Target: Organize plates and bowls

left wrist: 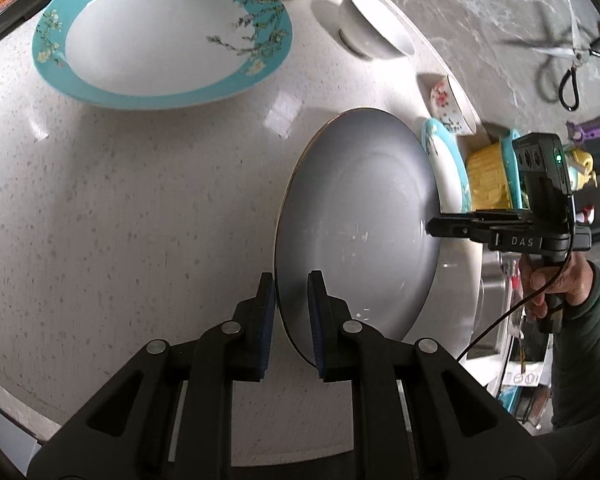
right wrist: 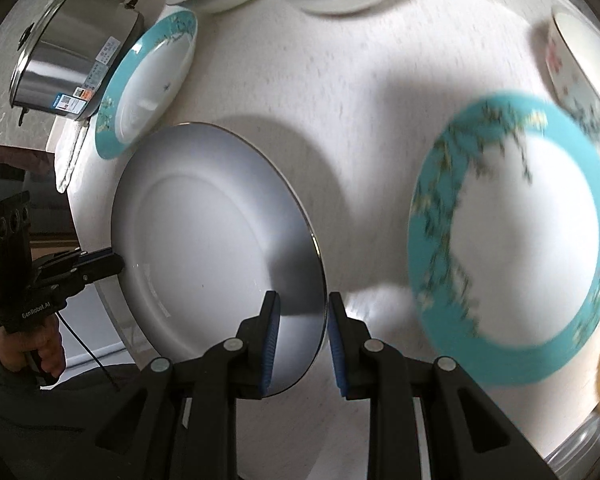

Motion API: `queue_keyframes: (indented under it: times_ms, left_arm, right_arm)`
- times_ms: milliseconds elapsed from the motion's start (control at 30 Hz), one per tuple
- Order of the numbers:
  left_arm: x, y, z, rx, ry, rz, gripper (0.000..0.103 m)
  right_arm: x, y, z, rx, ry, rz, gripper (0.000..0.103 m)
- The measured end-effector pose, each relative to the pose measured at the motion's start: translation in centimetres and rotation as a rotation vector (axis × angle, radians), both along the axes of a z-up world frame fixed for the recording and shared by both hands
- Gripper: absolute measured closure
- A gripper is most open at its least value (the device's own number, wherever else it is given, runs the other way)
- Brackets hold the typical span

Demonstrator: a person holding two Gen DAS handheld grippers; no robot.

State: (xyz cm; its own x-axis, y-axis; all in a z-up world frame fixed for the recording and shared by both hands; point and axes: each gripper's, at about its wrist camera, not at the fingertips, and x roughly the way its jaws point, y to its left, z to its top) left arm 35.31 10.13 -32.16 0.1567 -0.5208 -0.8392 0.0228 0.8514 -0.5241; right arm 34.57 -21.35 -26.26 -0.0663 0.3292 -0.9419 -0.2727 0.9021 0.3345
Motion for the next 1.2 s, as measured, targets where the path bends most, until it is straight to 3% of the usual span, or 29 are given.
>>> queue_keyframes:
  times_ms: [467,967,1033,1067,1100,1133,1167,1200]
  left_arm:
    - [-0.1,-0.6,-1.4,0.035,0.009,-0.057,0.090]
    - [-0.3,-0.5,-2.4,0.044,-0.002,-0.028,0.088]
    - [-0.7,0.0,-1.4,0.044,-0.037,-0.010,0.087]
    - [-0.9,0.3,-0.8,0.038,-0.062,-0.003,0.085]
    - [-1.1,0.8,0.0,0.032,-0.096,0.009,0.078]
    - [-1.2,1.3,0.6,0.033,-0.123,0.024,0.070]
    - [-1.3,1.9,1.4,0.032,-0.158,0.046,0.041]
    - [-1.5,2.6,2.3,0.020,-0.207,0.077,0.018]
  right_arm:
    - [-3.6,-1.1,-1.8,0.023,0.029,-0.109,0.077]
    - [-4.4,-1.6,-1.5,0.025,-0.033,-0.149,0.074]
    - [-4.9,-1.9,-0.4,0.023,-0.085,-0.178,0.069]
    - [-5.3,-1.9,0.4,0.028,-0.122,-0.192,0.060]
    - [-5.8,-2.2,1.4,0.037,-0.167,-0.210,0.054]
    - [-6.6,-2.6,2.9,0.053,-0.241,-0.245,0.038]
    - [-7.1,-2.8,3.7,0.072,-0.288,-0.268,0.020]
    - [-7.9,-3.2,4.9,0.116,-0.352,-0.299,0.012]
